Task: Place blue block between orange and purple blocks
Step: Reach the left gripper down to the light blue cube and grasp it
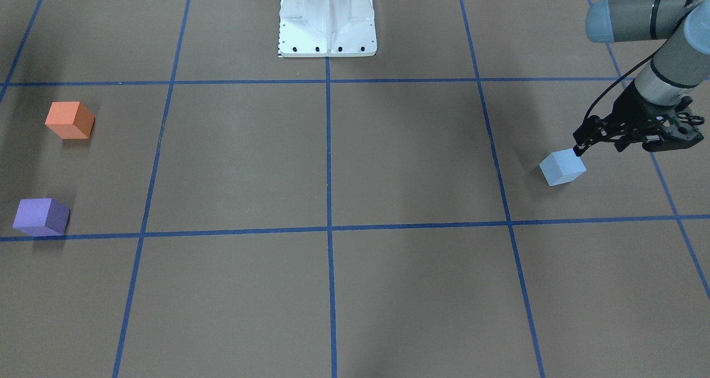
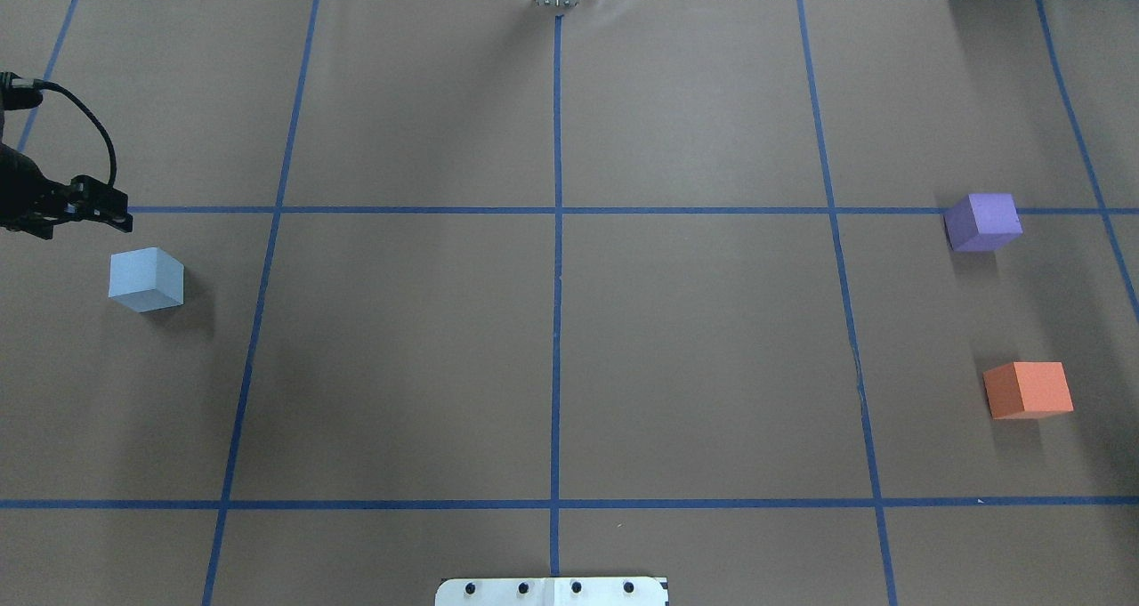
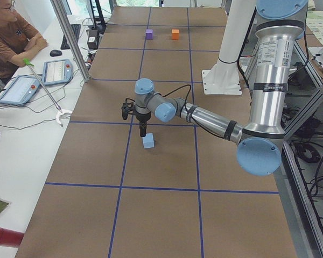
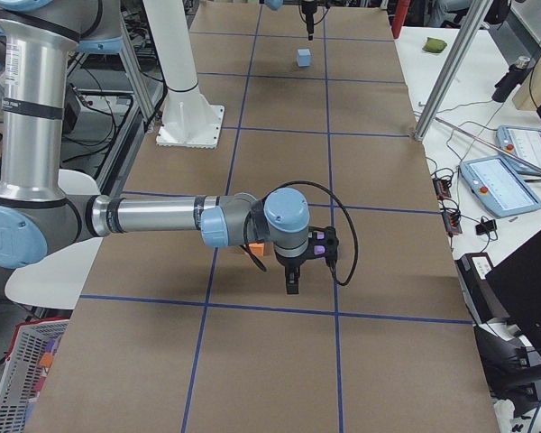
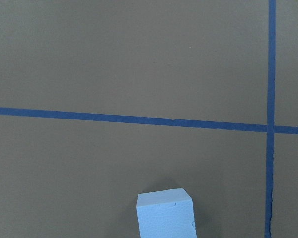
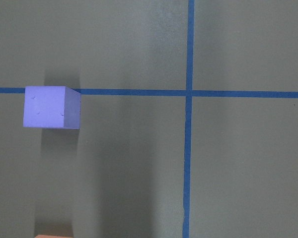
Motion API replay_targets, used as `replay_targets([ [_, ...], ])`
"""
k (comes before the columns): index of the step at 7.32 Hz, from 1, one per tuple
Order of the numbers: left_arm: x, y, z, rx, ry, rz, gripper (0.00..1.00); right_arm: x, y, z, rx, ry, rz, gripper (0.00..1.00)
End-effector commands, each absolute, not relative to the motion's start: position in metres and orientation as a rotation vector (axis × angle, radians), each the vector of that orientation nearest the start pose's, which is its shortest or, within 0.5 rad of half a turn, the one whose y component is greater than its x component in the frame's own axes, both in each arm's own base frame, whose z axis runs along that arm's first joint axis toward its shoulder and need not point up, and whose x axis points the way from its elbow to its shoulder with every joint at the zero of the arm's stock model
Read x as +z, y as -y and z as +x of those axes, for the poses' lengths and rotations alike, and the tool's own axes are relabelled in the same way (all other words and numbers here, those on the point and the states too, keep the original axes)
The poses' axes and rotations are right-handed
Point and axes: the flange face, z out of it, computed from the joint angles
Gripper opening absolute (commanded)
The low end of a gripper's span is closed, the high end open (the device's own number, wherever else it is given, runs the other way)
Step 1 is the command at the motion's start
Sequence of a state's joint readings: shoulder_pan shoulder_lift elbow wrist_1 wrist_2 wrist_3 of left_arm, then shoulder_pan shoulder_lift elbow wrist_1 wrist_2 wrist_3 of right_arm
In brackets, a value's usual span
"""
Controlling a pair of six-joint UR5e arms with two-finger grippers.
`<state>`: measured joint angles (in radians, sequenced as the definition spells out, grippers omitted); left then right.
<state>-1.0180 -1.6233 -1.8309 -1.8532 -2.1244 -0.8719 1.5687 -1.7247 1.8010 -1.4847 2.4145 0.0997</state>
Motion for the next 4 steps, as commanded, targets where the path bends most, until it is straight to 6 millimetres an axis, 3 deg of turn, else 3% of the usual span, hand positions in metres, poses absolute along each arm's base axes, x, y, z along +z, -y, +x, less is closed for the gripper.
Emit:
replay_targets([
  [1,0.501,0.482,0.242,-0.121,-0.722,0.091,1.0,0.602,0.435,0.057,0.021,0.848,0.109,1.0],
  [4,0.547,0.479,0.27,-0.083,-0.722,0.068,1.0,0.602,0.435,0.058,0.022,0.848,0.109,1.0],
])
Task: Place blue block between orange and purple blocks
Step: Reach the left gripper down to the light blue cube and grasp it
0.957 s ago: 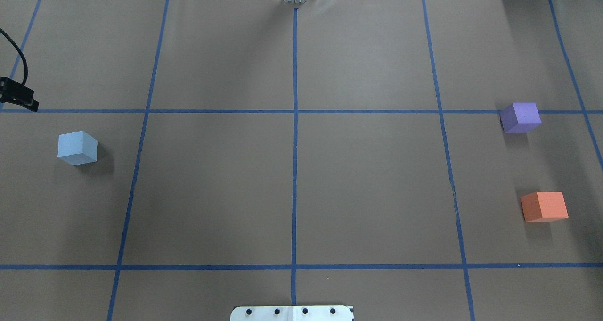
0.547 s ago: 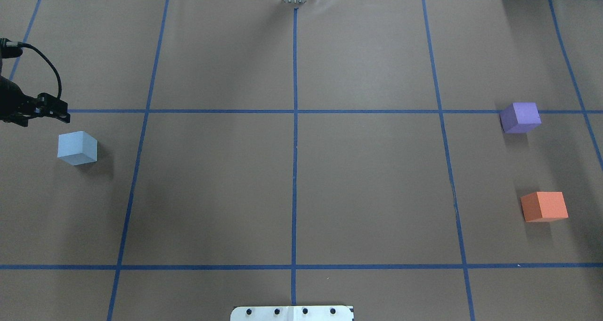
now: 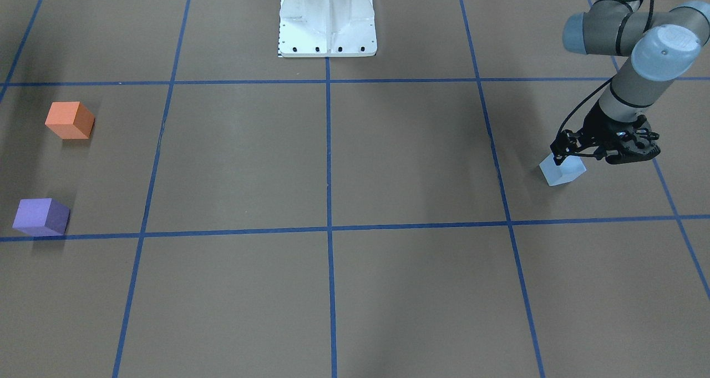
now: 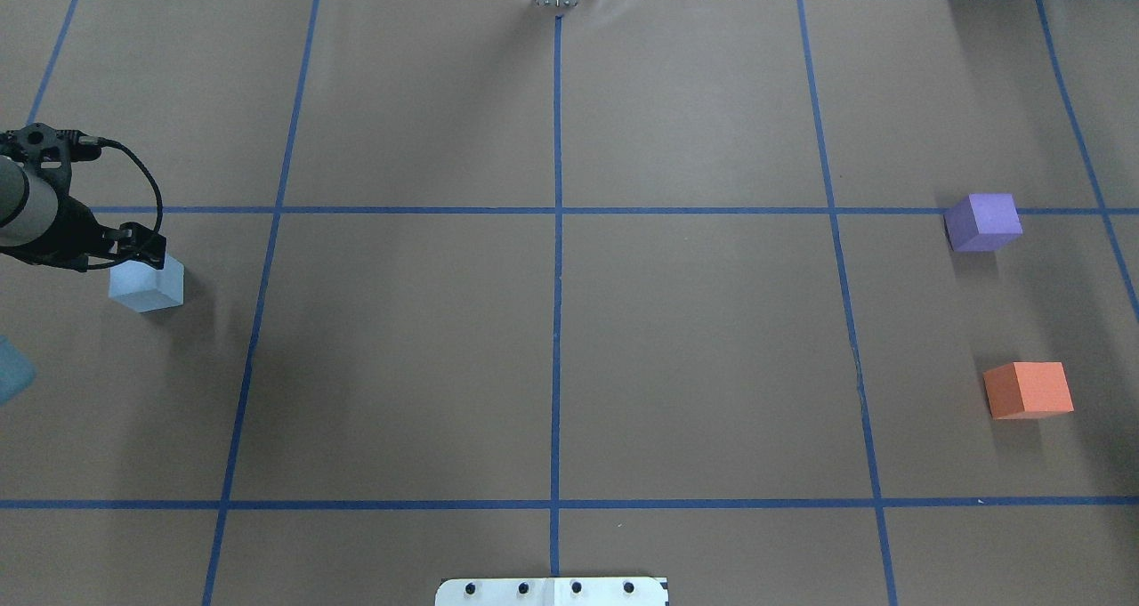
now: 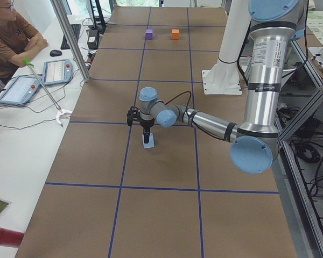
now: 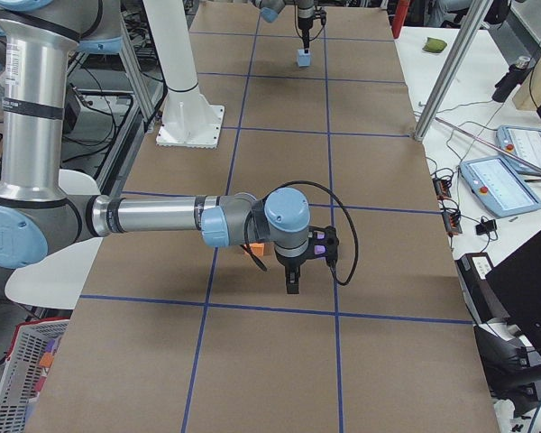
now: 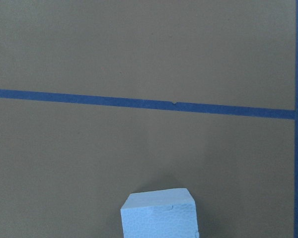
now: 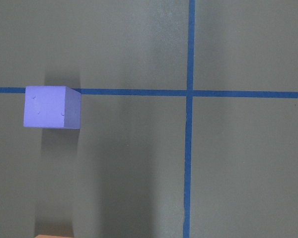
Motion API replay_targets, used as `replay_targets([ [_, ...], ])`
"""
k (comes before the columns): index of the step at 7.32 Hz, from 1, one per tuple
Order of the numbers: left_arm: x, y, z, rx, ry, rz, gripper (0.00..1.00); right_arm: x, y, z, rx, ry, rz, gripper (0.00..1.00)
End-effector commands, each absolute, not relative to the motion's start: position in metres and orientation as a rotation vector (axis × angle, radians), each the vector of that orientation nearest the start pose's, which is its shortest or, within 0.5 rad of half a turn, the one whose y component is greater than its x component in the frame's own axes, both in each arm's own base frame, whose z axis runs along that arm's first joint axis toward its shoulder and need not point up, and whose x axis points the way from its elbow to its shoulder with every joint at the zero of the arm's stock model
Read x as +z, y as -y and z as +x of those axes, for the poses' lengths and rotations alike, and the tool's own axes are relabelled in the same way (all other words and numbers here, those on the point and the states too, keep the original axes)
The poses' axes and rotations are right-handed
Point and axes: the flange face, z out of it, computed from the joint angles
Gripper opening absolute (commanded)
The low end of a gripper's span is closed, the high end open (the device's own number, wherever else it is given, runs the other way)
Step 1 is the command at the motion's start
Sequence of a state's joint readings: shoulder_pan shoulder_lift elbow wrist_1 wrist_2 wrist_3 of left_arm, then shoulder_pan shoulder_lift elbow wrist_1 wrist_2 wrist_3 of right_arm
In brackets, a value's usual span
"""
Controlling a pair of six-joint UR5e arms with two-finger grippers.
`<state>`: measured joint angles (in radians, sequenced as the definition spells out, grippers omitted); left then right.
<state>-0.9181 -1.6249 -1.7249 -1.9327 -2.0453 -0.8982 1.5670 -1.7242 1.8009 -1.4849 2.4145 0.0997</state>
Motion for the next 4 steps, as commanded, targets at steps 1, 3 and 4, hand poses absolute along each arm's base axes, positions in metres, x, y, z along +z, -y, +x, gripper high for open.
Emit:
replay_targets([
  [1,0.554,0.4805,0.2722,-0.08,-0.726,0.07,1.0,0.6016,0.4355,0.0569,0.021,0.848,0.109,1.0],
  [3,0.552,0.479,0.274,-0.08,-0.734,0.064,0.73,0.6009,0.4354,0.0575,0.021,0.848,0.111,1.0],
  [4,0.5523,0.4783,0.2742,-0.085,-0.731,0.063,0.02,0.6009,0.4354,0.0576,0.021,0.848,0.111,1.0],
])
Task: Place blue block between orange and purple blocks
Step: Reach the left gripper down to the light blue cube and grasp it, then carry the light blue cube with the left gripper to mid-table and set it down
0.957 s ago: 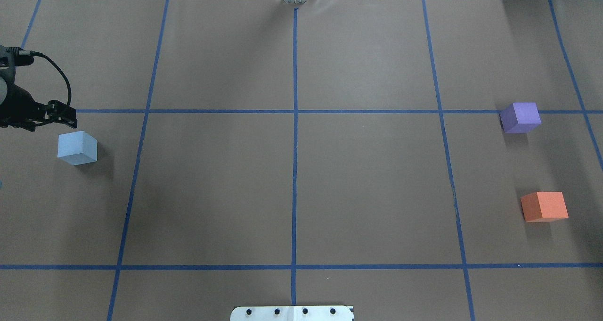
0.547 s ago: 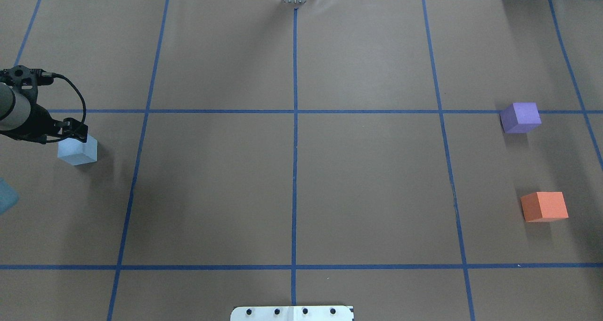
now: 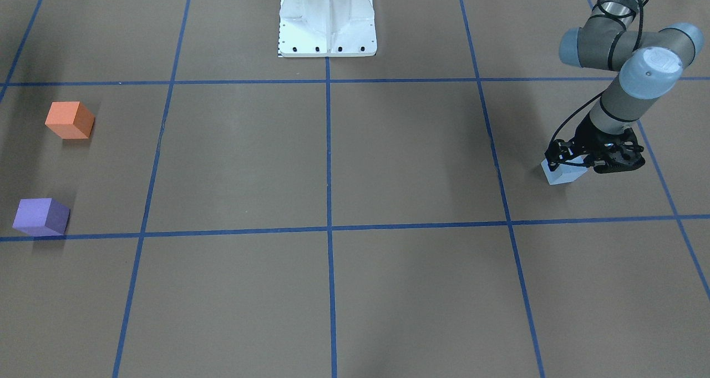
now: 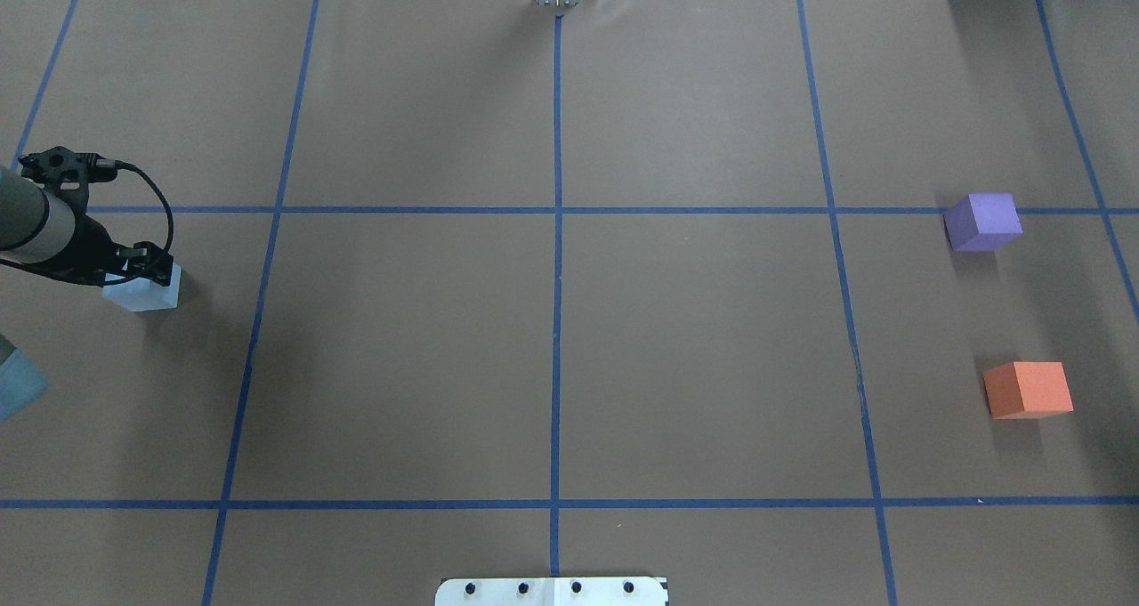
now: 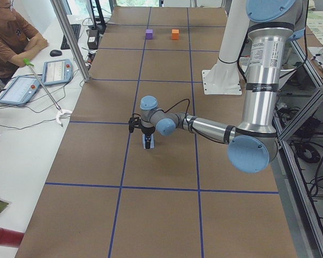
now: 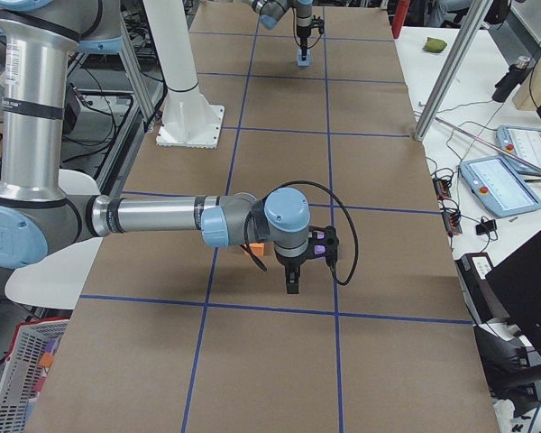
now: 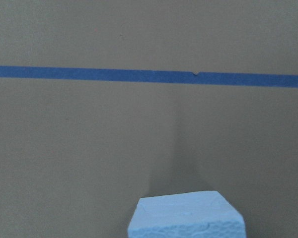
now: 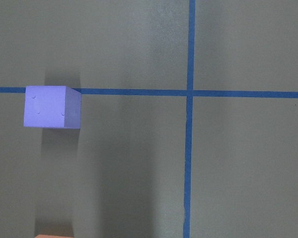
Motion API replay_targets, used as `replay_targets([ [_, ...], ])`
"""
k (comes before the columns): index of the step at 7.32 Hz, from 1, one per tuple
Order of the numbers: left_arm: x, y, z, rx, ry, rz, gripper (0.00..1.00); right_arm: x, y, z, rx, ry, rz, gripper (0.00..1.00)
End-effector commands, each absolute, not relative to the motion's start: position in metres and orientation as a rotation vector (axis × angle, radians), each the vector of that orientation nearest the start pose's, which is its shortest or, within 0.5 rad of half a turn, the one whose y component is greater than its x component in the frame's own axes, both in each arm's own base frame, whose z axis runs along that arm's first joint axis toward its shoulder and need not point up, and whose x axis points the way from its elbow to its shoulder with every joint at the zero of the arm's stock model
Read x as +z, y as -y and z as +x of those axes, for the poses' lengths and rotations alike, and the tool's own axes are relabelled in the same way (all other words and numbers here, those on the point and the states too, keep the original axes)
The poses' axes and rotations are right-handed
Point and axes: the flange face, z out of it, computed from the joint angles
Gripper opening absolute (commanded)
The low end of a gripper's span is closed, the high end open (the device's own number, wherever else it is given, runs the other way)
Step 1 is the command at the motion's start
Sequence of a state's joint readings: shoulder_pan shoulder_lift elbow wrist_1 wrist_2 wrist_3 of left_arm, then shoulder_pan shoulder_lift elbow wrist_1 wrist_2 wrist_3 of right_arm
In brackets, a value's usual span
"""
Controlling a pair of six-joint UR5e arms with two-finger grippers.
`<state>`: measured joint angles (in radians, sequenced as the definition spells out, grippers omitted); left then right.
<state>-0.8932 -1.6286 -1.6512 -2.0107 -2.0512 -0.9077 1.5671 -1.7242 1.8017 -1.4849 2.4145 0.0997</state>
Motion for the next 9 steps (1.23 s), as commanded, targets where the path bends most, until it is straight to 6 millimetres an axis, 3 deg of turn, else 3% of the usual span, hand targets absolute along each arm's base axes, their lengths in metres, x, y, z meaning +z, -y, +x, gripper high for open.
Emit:
replay_targets([
  [1,0.546,0.478,0.274,-0.08,-0.742,0.056,0.0,0.601,0.435,0.058,0.021,0.848,0.111,1.0],
  [2,0.523,0.47,0.268,-0.054,-0.82,0.026,0.0,0.599,0.435,0.056,0.018,0.856,0.112,1.0],
  [3,0.494,0.476,0.253,-0.07,-0.849,0.036,0.0,0.591,0.437,0.055,0.011,0.885,0.122,1.0],
  [4,0.448,0.478,0.254,-0.08,-0.833,0.016,0.0,0.564,0.444,0.056,-0.006,0.889,0.17,1.0],
  [5,0.37,0.497,0.269,-0.116,-0.826,-0.008,0.0,0.571,0.441,0.056,0.005,0.89,0.158,1.0],
  [6,0.293,0.511,0.301,-0.183,-0.853,-0.038,0.0,0.578,0.437,0.056,0.015,0.891,0.143,1.0],
  [8,0.212,0.488,0.414,-0.2,-0.886,-0.103,0.0,0.55,0.441,0.054,0.088,0.918,0.141,1.0],
  [9,0.179,0.483,0.472,-0.21,-0.857,-0.054,0.0,0.514,0.458,0.051,0.156,0.97,0.141,1.0],
])
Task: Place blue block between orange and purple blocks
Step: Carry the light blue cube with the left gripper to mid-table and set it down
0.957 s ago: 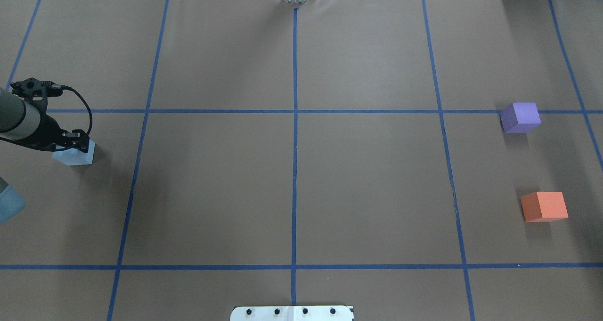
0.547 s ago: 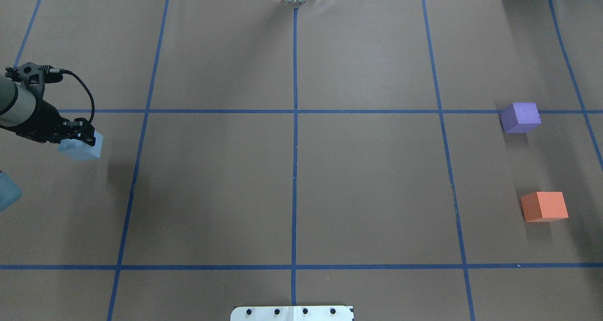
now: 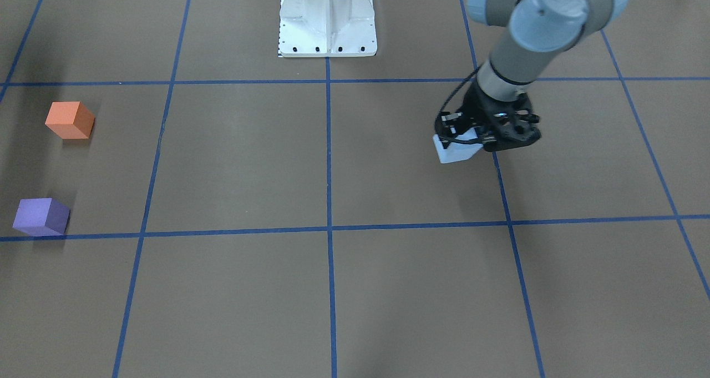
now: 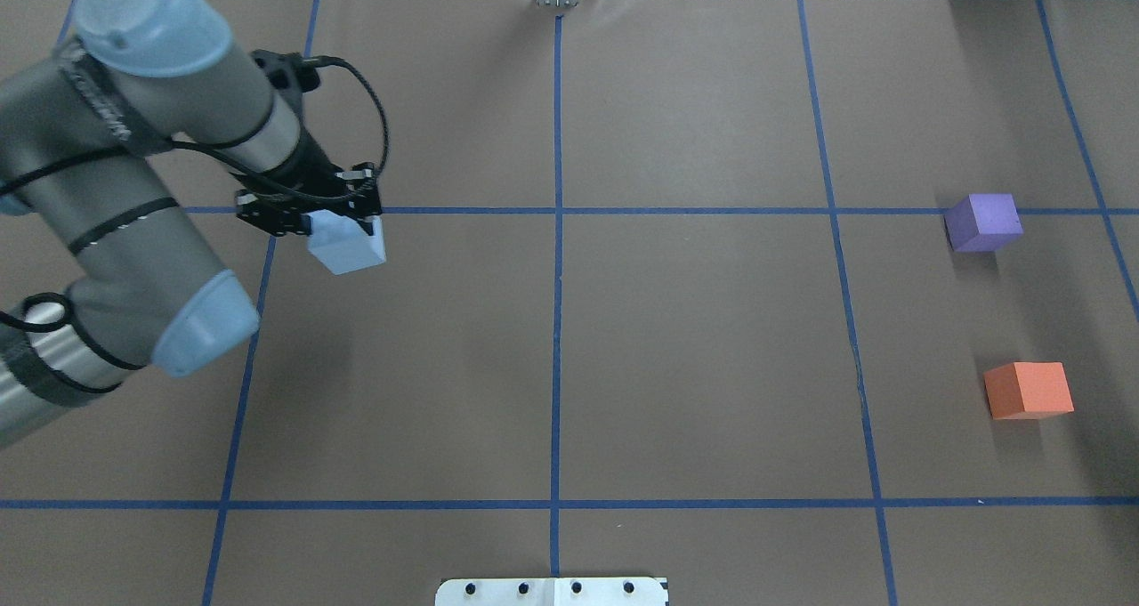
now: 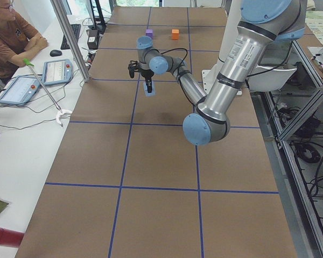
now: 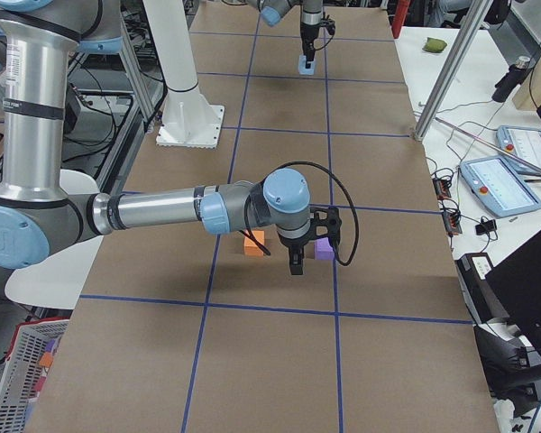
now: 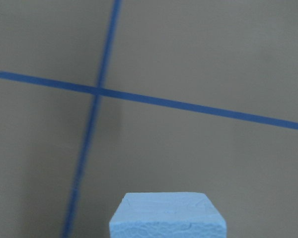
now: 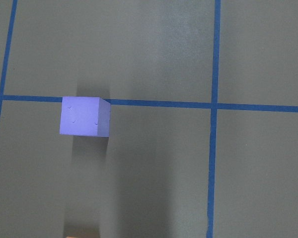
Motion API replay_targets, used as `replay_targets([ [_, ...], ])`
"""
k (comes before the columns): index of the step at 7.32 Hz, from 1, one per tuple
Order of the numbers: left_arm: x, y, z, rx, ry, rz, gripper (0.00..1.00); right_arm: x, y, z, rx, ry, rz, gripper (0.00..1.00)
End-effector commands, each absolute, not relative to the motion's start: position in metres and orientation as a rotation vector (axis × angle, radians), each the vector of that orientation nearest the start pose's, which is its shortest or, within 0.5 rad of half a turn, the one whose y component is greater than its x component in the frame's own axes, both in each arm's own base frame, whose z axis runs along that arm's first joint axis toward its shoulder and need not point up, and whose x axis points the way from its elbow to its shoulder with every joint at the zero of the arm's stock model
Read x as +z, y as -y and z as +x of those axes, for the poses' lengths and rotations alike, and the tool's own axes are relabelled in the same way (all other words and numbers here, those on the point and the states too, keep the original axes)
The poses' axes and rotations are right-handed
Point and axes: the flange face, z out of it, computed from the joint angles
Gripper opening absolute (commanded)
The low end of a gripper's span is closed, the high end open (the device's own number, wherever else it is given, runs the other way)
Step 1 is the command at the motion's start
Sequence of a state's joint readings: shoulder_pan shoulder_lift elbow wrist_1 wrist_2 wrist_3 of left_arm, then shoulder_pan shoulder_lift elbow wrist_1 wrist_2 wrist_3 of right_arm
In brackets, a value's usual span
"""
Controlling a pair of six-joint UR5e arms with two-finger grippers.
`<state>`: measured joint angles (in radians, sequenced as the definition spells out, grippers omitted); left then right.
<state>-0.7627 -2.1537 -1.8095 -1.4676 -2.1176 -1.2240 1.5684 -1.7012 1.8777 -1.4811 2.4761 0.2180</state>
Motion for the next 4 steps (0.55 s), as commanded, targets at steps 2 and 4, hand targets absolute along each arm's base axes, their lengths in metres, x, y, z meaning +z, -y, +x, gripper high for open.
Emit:
replay_targets([
  [2,0.125,0.504,0.558,-0.238,-0.852,-0.084,0.0,0.448,0.482,0.025,0.18,1.005,0.152,1.0],
  [4,0.134,0.513,0.608,-0.25,-0.845,-0.056,0.0,0.342,0.523,-0.005,0.202,1.0,0.067,1.0],
])
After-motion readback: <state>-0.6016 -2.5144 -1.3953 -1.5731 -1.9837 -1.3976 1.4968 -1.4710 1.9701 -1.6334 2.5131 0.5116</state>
